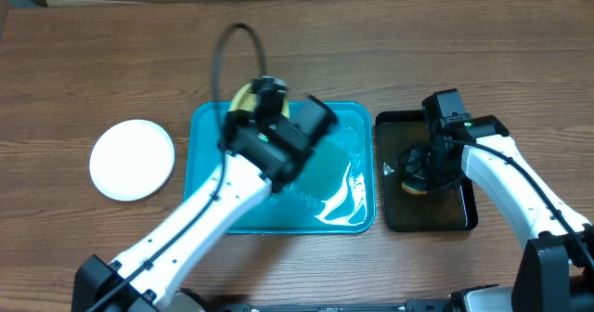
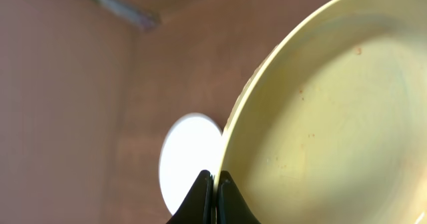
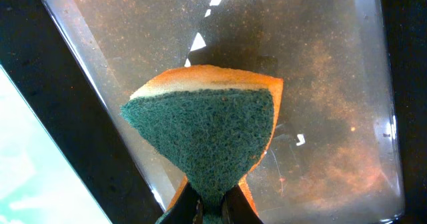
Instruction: Clean dirty plates on tray and stack at the side
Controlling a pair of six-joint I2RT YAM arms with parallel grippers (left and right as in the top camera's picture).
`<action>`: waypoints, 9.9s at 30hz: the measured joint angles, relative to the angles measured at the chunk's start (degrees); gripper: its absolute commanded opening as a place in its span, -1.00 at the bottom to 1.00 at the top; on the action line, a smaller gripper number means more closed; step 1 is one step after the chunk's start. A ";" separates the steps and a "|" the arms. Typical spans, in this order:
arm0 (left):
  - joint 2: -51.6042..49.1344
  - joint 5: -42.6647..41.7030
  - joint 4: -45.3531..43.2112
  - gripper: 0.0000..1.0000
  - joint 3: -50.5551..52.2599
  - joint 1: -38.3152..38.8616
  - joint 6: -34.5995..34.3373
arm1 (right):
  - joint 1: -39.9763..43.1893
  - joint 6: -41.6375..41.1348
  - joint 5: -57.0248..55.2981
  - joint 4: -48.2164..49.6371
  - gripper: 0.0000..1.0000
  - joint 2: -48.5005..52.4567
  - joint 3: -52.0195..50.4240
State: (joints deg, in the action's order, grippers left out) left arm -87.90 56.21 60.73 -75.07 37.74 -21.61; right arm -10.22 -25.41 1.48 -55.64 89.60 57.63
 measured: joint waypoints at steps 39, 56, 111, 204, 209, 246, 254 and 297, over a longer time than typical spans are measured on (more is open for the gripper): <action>-3.23 -49.96 -3.78 0.29 0.15 -69.35 -2.21 | 0.00 0.02 0.00 -0.57 -0.92 0.00 0.00; -3.26 -70.42 4.33 0.35 0.15 -54.42 8.20 | 0.00 7.93 3.32 4.20 -0.92 0.02 1.46; -3.26 -71.69 4.63 0.37 0.46 -33.94 11.34 | 0.48 10.34 5.84 20.76 -0.93 -0.07 -13.90; 58.27 -66.60 3.82 1.00 22.60 -33.94 11.06 | 0.44 8.96 2.58 -8.31 1.00 -61.24 -5.53; 58.27 -66.60 3.96 1.00 22.60 -33.94 11.06 | 0.44 8.94 2.58 -8.31 1.00 -61.24 -5.53; 58.27 -66.47 3.96 0.99 22.86 -33.94 11.06 | 7.19 19.32 -0.83 50.49 1.00 -88.76 -56.59; 58.27 -66.47 3.96 1.00 22.86 -33.94 11.06 | 7.19 20.39 -0.37 50.49 1.00 -88.76 -56.59; 87.06 -65.05 -64.50 1.00 72.13 -34.77 12.85 | 7.19 20.74 -0.22 50.51 1.00 -88.76 -56.59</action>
State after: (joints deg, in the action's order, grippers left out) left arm -0.84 -8.84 -3.77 -2.94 2.96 -8.75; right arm -3.03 -4.67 1.26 -5.13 0.84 1.04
